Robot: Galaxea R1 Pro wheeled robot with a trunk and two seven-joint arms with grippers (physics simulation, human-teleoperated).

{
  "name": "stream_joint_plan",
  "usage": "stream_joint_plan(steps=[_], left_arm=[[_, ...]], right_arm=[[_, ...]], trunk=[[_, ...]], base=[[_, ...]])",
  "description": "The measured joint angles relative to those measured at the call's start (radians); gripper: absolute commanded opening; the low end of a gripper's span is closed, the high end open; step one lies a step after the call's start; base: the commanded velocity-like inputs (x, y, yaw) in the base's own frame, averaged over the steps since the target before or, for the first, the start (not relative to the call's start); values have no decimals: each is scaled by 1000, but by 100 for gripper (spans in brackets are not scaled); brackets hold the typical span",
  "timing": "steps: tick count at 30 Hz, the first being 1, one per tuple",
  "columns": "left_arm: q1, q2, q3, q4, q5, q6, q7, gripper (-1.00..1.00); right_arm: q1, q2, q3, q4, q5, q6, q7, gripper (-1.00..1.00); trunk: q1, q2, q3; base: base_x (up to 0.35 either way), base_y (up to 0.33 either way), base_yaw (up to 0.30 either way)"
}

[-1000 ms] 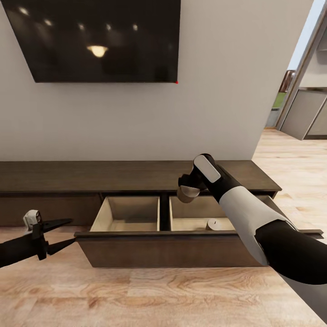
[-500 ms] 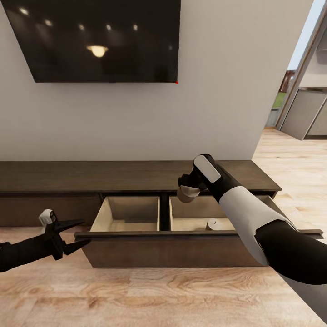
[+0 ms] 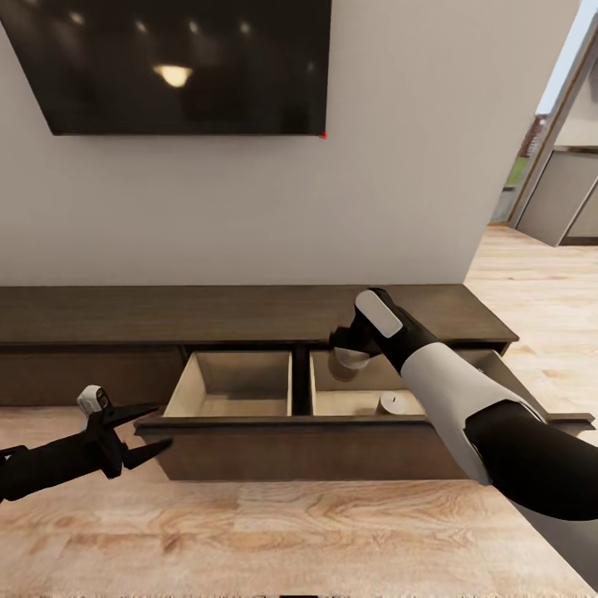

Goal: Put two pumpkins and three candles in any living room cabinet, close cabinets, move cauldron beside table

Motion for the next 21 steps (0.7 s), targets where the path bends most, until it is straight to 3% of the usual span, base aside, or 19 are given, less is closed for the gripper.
stream_joint_plan(steps=[9,12,16,21], left_arm=[[-1,-3,0,-1,0,0,0,100],[-6,-16,-2,-1,0,-1,0,100],[-40,-29,-58,1,-23,-1,1,100],[-34,-24,-54,3,-37,-1,0,100]], right_arm=[[0,-1,-1,2,3,-1,2,-100],[0,-1,-1,1,4,-1,3,-100],[0,-2,-1,-1,8,-4,3,-100],[-24,-3,0,-3,16,-10,0,-100]], trunk=[[4,-2,-35],[5,-3,-46],[7,-4,-62],[7,-4,-62]], base=[[0,0,0],[0,0,0],[0,0,0],[0,0,0]])
